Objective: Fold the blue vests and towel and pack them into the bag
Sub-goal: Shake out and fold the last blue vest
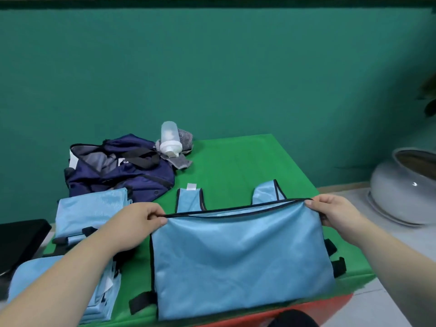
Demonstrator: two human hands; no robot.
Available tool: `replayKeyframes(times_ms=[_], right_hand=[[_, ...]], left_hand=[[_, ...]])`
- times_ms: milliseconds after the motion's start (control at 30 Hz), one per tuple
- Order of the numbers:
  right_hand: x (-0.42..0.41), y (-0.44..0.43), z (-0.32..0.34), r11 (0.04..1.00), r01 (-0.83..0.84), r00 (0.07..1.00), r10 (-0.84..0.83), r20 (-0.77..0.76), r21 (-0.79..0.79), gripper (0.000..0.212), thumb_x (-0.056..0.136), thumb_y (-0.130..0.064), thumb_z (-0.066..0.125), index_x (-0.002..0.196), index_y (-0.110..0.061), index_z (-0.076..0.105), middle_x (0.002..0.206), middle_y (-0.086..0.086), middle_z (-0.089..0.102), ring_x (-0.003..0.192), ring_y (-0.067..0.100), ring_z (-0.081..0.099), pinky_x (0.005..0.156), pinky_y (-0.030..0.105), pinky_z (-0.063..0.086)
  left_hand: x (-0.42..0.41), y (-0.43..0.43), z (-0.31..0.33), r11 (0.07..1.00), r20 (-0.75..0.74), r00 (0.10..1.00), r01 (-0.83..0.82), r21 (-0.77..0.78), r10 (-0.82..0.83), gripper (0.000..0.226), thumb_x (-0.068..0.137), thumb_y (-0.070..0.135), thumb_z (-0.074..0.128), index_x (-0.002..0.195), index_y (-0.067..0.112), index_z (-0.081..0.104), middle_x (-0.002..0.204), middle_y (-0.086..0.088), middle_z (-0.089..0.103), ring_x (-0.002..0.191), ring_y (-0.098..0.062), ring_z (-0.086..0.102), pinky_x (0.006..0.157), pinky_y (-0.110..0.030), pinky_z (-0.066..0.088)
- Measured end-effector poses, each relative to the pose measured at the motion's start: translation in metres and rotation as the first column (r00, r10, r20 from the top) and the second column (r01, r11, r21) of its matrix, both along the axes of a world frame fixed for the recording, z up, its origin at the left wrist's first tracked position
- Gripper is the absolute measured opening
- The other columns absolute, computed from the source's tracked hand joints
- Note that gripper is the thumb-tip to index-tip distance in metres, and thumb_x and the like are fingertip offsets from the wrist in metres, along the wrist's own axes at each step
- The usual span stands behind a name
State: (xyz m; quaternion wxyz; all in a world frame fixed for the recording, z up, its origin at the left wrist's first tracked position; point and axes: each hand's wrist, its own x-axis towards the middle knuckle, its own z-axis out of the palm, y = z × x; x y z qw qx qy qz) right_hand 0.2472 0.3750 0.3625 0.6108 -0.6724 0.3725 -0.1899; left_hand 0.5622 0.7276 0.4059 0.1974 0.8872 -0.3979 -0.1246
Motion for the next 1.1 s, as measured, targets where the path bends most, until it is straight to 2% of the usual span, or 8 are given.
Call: replayKeyframes(times_ms=[233,367,433,600,733,867,1000,1100], right_hand=[[0.048,-0.015,-0.04,0.949,0.066,0.94,-0.163,-0.3,-0.309,0.037,0.088,-0.03,0.073,0.064,-0.011,0.05,0.055,0.004,0.044,0.054,0.019,0.04,0.057,0.031,0.027],[0.069,-0.017,-0.058,0.932,-0.082,0.862,-0.113,-0.495,-0.354,0.02,0.088,-0.032,0.071,0.078,-0.016,0.063,0.07,0.001,0.065,0.061,0.017,0.057,0.056,0.028,0.04],[0.075,-0.021,-0.063,0.925,-0.094,0.871,-0.103,-0.481,-0.369,0.014,0.086,-0.033,0.073,0.088,-0.021,0.067,0.084,-0.003,0.069,0.075,0.013,0.063,0.064,0.027,0.046],[0.089,-0.042,-0.073,0.904,-0.054,0.888,-0.15,-0.434,-0.424,0.011,0.09,-0.037,0.066,0.088,-0.026,0.068,0.087,-0.007,0.07,0.08,0.012,0.065,0.075,0.034,0.054],[0.105,-0.063,-0.082,0.875,-0.048,0.906,-0.165,-0.39,-0.483,0.015,0.089,-0.043,0.068,0.091,-0.028,0.067,0.103,-0.006,0.058,0.094,0.012,0.057,0.083,0.03,0.043],[0.124,-0.081,-0.092,0.858,-0.047,0.907,-0.179,-0.382,-0.512,0.022,0.085,-0.052,0.07,0.087,-0.032,0.061,0.11,-0.005,0.054,0.107,0.018,0.048,0.099,0.039,0.042],[0.131,-0.094,-0.099,0.851,-0.046,0.932,-0.152,-0.329,-0.523,0.023,0.088,-0.038,0.07,0.072,-0.028,0.057,0.097,-0.012,0.058,0.1,0.018,0.053,0.096,0.044,0.044],[0.127,-0.101,-0.101,0.91,0.029,0.966,-0.132,-0.222,-0.414,0.026,0.089,-0.032,0.071,0.07,-0.021,0.057,0.09,-0.005,0.065,0.09,0.019,0.059,0.082,0.035,0.047]], left_hand=[[0.023,-0.043,-0.057,0.988,-0.022,0.988,-0.154,0.028,0.155,0.014,0.091,0.036,0.065,0.079,0.028,0.065,0.071,0.007,0.065,0.071,-0.011,0.06,0.066,-0.028,0.048],[0.02,-0.065,-0.096,0.972,0.119,0.976,-0.197,0.127,0.183,0.019,0.091,0.045,0.058,0.107,0.035,0.062,0.106,0.007,0.064,0.102,-0.018,0.06,0.088,-0.036,0.049],[0.011,-0.08,-0.109,0.978,0.194,0.972,-0.157,0.135,0.129,0.031,0.092,0.047,0.056,0.121,0.035,0.059,0.122,0.008,0.057,0.117,-0.018,0.051,0.096,-0.036,0.042],[-0.012,-0.144,-0.118,0.998,0.186,0.981,0.057,0.001,-0.057,0.025,0.094,0.04,0.056,0.116,0.03,0.065,0.116,0.012,0.054,0.117,-0.015,0.046,0.099,-0.033,0.035],[-0.028,-0.214,-0.118,0.99,0.114,0.984,0.139,-0.037,-0.134,0.029,0.098,0.042,0.05,0.12,0.029,0.063,0.119,0.01,0.056,0.118,-0.015,0.047,0.103,-0.035,0.035],[-0.029,-0.28,-0.125,0.992,0.011,0.992,0.126,0.009,-0.126,0.046,0.099,0.05,0.045,0.136,0.025,0.053,0.131,0.002,0.054,0.124,-0.02,0.044,0.107,-0.041,0.036],[-0.021,-0.327,-0.136,0.985,-0.123,0.981,0.16,0.06,-0.152,0.054,0.099,0.054,0.043,0.146,0.028,0.043,0.138,-0.003,0.044,0.133,-0.025,0.034,0.112,-0.043,0.03],[-0.02,-0.342,-0.141,0.975,-0.109,0.972,0.217,0.055,-0.21,0.035,0.096,0.055,0.049,0.126,0.039,0.057,0.121,0.005,0.043,0.124,-0.02,0.036,0.105,-0.039,0.029]])
